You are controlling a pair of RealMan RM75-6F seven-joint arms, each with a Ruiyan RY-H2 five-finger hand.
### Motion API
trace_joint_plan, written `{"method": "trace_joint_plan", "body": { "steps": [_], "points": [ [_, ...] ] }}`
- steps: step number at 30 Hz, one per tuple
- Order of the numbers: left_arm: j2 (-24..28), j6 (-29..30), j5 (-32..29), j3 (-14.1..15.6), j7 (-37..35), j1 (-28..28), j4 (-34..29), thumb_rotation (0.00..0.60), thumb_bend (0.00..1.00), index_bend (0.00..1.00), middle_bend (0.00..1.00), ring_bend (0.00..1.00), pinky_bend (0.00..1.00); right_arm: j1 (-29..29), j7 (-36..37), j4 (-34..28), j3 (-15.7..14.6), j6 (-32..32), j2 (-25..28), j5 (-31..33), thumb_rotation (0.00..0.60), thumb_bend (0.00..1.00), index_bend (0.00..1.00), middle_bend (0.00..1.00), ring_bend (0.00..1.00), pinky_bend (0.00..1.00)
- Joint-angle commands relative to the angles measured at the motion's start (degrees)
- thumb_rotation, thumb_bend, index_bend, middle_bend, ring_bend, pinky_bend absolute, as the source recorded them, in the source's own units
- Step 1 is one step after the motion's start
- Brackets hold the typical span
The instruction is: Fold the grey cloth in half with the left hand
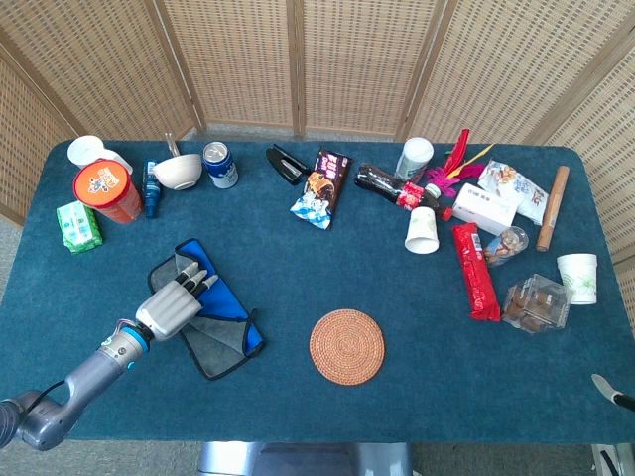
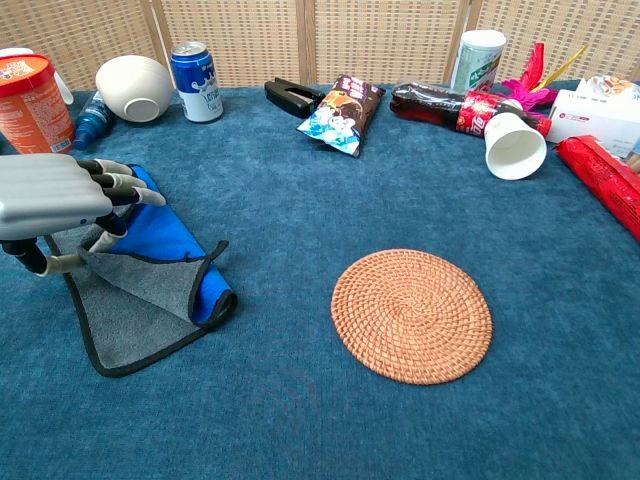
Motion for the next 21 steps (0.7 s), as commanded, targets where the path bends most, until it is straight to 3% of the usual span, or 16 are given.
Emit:
{"method": "trace_joint_plan", "body": {
  "steps": [1, 18, 21],
  "points": [
    [-0.25, -0.39, 0.29, -0.30, -0.12, 0.24, 0.37, 0.600, 0.50, 0.53, 0.00, 0.00, 0.06, 0.01, -0.05, 0.00, 0.01, -0.02, -0.01, 0.09, 0.600, 0.00, 0.00, 0.00, 0.00, 0.00],
    [0.50, -1.86, 2.54, -1.86, -1.33, 2.60, 1.29, 0.600, 0.50, 0.53, 0.00, 0.00, 0.06, 0.14, -0.87, -0.14, -0.06, -0.06, -0.26, 0.14, 0.600, 0.00, 0.00, 0.00, 0.00, 0.00],
    [0.83, -1.86, 3.09, -2.26, -2.12, 2.87, 1.07, 0.600, 0.50, 0.48, 0.00, 0.00, 0.06, 0.15, -0.94, -0.15, -0.06, -0.02, -0.27, 0.10, 0.600, 0.00, 0.00, 0.00, 0.00, 0.00]
  ]
}}
